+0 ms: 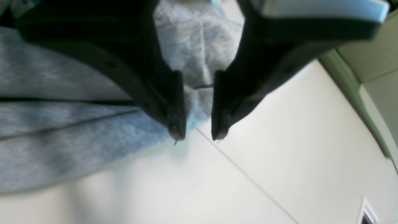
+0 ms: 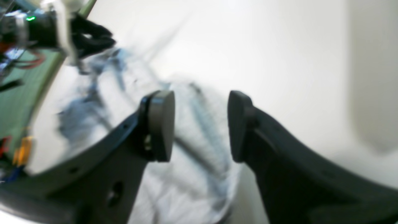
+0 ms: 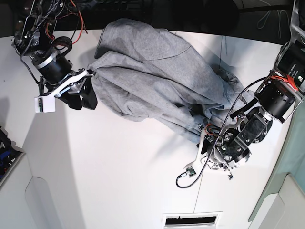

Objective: Layout the t-shirt on the table in an organized manner, then fold the t-shirt properly
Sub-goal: 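Pull the shirt apart with both grippers to spread it on the table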

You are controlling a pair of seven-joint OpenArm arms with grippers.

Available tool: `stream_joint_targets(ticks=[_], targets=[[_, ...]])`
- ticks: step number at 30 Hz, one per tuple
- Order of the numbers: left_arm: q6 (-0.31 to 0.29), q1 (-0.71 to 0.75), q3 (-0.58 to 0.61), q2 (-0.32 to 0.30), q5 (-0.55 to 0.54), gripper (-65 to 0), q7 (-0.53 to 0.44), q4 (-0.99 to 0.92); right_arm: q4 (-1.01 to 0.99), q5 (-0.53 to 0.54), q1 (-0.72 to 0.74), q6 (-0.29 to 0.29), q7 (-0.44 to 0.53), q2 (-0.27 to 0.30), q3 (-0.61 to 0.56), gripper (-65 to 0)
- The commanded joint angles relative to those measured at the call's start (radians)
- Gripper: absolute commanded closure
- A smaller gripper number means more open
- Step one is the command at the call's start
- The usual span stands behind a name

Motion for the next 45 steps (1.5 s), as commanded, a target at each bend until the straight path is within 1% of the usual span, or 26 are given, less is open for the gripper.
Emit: stream_joint_targets(ticks=[1, 4, 7, 10, 12, 14, 16, 17, 19, 20, 21, 23, 24, 25, 26, 27, 29, 30, 32, 34, 37, 39, 41, 45], targets=[[-0.003, -0.031, -0.009, -0.011, -0.007, -18.2, -0.003, 0.039, 0.0, -0.01, 0.034, 0.005, 0.044, -0.002, 0.002, -27.6], [-0.032, -0.019, -0.009, -0.007, -0.014, -18.2, -0.004, 0.091, -0.078, -0.062, 0.109, 0.005, 0.078, -0.002, 0.001, -27.6], [-0.035, 0.004, -0.009, 0.015, -0.013, -18.2, -0.005, 0.097, -0.212, -0.083, 0.201, 0.006, 0.082, -0.001, -0.002, -27.5], [-0.035, 0.044, -0.009, 0.029, 0.002, -18.2, -0.017, 0.089, -0.374, -0.153, 0.286, 0.019, 0.098, 0.0, -0.032, -27.4], [-0.035, 0.064, -0.009, 0.041, 0.039, -19.6, -0.049, 0.067, -0.468, -0.161, 0.329, 0.042, 0.097, 0.005, -0.076, -27.4], [-0.035, 0.072, -0.009, 0.058, 0.074, -23.2, -0.065, 0.028, -0.534, -0.157, 0.356, 0.043, 0.095, 0.013, -0.139, -27.4], [-0.035, 0.072, -0.009, 0.077, 0.09, -24.3, -0.065, -0.008, -0.563, -0.164, 0.362, 0.042, 0.092, 0.019, -0.204, -27.4], [-0.04, 0.072, -0.009, 0.082, 0.093, -24.3, -0.065, -0.023, -0.569, -0.174, 0.362, 0.042, 0.092, 0.018, -0.233, -27.4], [-0.078, 0.075, -0.009, 0.091, 0.09, -24.3, -0.069, -0.038, -0.575, -0.196, 0.356, 0.035, 0.089, 0.018, -0.275, -26.3], [-0.088, 0.079, -0.009, 0.092, 0.088, -24.3, -0.07, -0.04, -0.575, -0.198, 0.35, 0.026, 0.09, 0.018, -0.291, -22.9], [-0.092, 0.082, -0.009, 0.092, 0.089, -24.3, -0.074, -0.04, -0.576, -0.198, 0.345, 0.018, 0.089, 0.018, -0.301, -17.1], [-0.119, 0.092, -0.009, 0.092, 0.089, -23.9, -0.083, -0.041, -0.576, -0.198, 0.335, 0.011, 0.09, 0.015, -0.309, -4.0], [-0.127, 0.097, -0.009, 0.092, 0.089, -21.5, -0.088, -0.042, -0.576, -0.198, 0.334, 0.012, 0.09, 0.014, -0.309, 0.0], [-0.129, 0.101, -0.009, 0.092, 0.089, -15.4, -0.093, -0.045, -0.577, -0.198, 0.334, 0.012, 0.09, 0.015, -0.309, 0.0], [-0.129, 0.103, -0.009, 0.093, 0.089, -6.4, -0.098, -0.052, -0.576, -0.198, 0.335, 0.012, 0.09, 0.016, -0.309, 0.0], [-0.129, 0.103, -0.009, 0.093, 0.09, 0.0, -0.107, -0.062, -0.575, -0.198, 0.337, 0.013, 0.09, 0.016, -0.307, 0.0], [-0.125, 0.1, -0.009, 0.093, 0.123, 0.0, -0.126, -0.087, -0.561, -0.198, 0.337, 0.013, 0.089, 0.016, -0.291, 0.0], [-0.095, 0.097, -0.009, 0.092, 0.151, 0.0, -0.128, -0.098, -0.548, -0.198, 0.334, 0.013, 0.087, 0.016, -0.278, 0.0], [-0.014, 0.088, -0.009, 0.092, 0.202, 0.0, -0.128, -0.126, -0.507, -0.196, 0.327, 0.014, 0.075, 0.017, -0.235, 0.0], [0.023, 0.068, -0.009, 0.092, 0.215, 0.0, -0.128, -0.169, -0.448, -0.182, 0.316, 0.016, 0.058, 0.019, -0.181, 0.0], [0.029, 0.033, -0.009, 0.092, 0.214, 0.0, -0.128, -0.245, -0.333, -0.138, 0.283, 0.036, 0.048, 0.019, -0.096, 0.0], [0.029, 0.01, -0.009, 0.092, 0.214, 0.0, -0.127, -0.294, -0.268, -0.107, 0.263, 0.037, 0.006, 0.023, -0.051, 0.0], [0.03, -0.018, -0.009, 0.092, 0.211, 0.0, -0.121, -0.336, -0.225, -0.057, 0.237, 0.036, -0.032, 0.039, -0.018, 0.0], [0.029, -0.062, -0.009, 0.092, 0.176, 0.0, -0.077, -0.363, -0.166, 0.05, 0.153, 0.037, -0.05, 0.085, 0.046, 0.0]])
